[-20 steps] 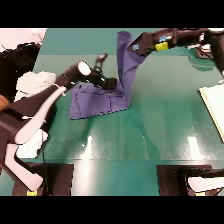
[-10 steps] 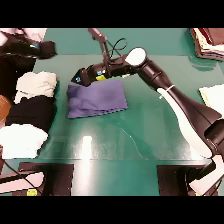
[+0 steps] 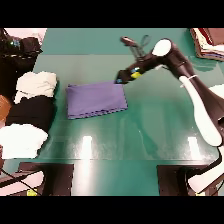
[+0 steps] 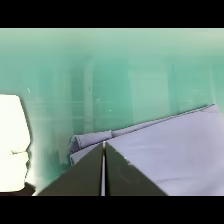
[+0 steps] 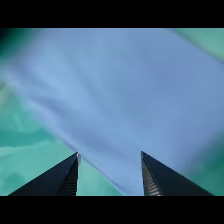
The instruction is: Fold the shirts.
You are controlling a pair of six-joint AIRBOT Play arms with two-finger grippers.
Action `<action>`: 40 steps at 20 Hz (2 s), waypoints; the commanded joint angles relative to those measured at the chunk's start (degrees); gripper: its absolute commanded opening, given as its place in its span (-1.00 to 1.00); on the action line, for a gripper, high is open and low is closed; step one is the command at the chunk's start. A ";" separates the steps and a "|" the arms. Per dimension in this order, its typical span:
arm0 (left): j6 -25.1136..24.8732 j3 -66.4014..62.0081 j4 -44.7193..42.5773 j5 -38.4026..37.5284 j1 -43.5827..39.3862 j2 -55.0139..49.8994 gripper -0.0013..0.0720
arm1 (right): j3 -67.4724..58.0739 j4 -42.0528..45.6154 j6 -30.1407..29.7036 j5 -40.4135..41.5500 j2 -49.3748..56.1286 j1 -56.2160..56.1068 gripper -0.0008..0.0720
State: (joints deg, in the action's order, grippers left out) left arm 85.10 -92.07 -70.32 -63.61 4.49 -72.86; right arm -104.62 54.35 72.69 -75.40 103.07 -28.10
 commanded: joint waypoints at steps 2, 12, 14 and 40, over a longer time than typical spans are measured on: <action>0.00 0.00 0.59 -0.44 0.11 0.17 -0.90 | 12.37 -5.49 3.21 1.05 -0.02 11.63 0.76; 0.00 0.00 2.23 -0.37 0.00 0.17 -0.90 | 11.45 -23.39 0.13 4.76 11.72 5.09 0.76; -0.02 0.00 2.99 -0.66 0.00 0.17 -0.90 | 7.10 -23.37 0.28 4.76 14.84 1.79 0.76; -1.01 0.00 5.07 9.92 -22.12 0.11 -0.90 | 13.38 1.03 4.46 8.28 -15.82 58.42 -0.94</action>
State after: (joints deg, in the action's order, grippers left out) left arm 83.74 -92.07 -65.52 -55.64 -17.06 -72.73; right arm -95.77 54.50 77.08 -69.76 90.98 19.97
